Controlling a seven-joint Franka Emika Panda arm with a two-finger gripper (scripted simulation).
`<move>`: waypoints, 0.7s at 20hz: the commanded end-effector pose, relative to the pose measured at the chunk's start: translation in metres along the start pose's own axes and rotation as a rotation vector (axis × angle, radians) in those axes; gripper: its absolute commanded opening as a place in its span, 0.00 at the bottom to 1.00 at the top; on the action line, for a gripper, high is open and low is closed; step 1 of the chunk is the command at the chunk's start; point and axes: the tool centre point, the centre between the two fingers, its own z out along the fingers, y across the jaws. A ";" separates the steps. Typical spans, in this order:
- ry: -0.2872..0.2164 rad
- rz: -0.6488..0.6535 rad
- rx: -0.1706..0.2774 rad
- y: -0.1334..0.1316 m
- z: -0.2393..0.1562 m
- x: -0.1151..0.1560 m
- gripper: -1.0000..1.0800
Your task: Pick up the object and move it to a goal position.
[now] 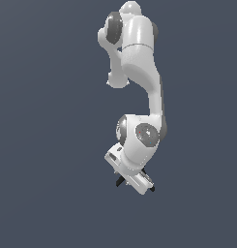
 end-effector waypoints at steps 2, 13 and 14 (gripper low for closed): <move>0.000 0.000 0.000 0.000 0.003 0.000 0.62; 0.002 0.004 0.000 0.000 0.030 0.000 0.62; 0.002 0.004 0.000 0.000 0.030 0.000 0.00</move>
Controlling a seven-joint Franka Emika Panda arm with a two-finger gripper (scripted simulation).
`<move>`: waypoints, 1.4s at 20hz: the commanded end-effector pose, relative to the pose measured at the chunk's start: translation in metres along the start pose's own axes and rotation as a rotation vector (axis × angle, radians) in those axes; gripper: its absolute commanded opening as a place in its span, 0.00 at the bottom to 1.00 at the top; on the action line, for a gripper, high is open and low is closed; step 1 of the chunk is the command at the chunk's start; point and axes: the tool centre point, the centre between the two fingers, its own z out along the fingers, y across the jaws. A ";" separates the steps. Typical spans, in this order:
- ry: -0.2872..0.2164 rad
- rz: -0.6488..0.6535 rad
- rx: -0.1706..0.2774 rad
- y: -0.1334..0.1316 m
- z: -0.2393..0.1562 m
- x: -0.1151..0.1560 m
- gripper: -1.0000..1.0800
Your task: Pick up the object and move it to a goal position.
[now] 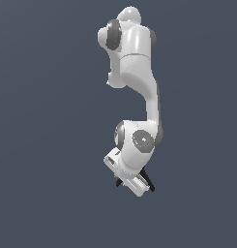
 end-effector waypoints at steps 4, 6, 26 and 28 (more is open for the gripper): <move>0.001 0.000 0.001 -0.001 0.000 0.000 0.00; 0.001 0.000 0.001 -0.001 0.000 0.000 0.00; 0.001 0.000 0.001 -0.037 -0.051 -0.023 0.00; 0.000 -0.002 0.000 -0.037 -0.049 -0.024 0.00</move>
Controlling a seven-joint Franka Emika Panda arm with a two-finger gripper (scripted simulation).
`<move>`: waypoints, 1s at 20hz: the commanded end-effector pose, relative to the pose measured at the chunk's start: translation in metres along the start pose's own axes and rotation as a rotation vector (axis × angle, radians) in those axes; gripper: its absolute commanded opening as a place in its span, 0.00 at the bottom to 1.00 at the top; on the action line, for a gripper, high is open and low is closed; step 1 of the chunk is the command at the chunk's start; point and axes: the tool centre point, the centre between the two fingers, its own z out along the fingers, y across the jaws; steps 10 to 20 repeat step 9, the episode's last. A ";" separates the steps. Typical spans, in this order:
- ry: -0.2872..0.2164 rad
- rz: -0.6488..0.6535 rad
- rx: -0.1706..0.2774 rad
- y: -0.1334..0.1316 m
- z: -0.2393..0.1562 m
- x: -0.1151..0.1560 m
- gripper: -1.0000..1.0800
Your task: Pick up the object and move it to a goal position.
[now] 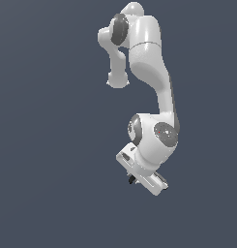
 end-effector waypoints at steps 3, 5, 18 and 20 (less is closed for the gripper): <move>0.000 0.000 0.001 -0.001 -0.008 0.001 0.00; 0.000 0.000 0.001 -0.001 -0.017 0.003 0.00; 0.000 0.000 0.001 -0.002 -0.025 0.004 0.00; 0.000 0.000 0.001 -0.002 -0.025 0.004 0.00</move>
